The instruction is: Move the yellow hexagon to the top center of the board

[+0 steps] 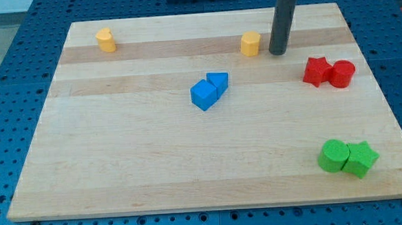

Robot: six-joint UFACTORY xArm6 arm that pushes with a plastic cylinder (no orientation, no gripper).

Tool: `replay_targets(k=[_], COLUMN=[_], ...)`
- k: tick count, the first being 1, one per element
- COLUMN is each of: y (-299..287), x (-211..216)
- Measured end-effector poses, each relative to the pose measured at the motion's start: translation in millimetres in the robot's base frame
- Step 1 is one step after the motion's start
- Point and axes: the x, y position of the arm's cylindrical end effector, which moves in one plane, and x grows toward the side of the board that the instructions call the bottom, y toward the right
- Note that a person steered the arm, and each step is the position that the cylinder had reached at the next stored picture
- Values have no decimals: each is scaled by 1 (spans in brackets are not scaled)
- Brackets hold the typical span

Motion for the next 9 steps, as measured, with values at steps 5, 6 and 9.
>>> replay_targets(k=[5, 6, 9], y=[-100, -100, -32], x=[-3, -3, -5])
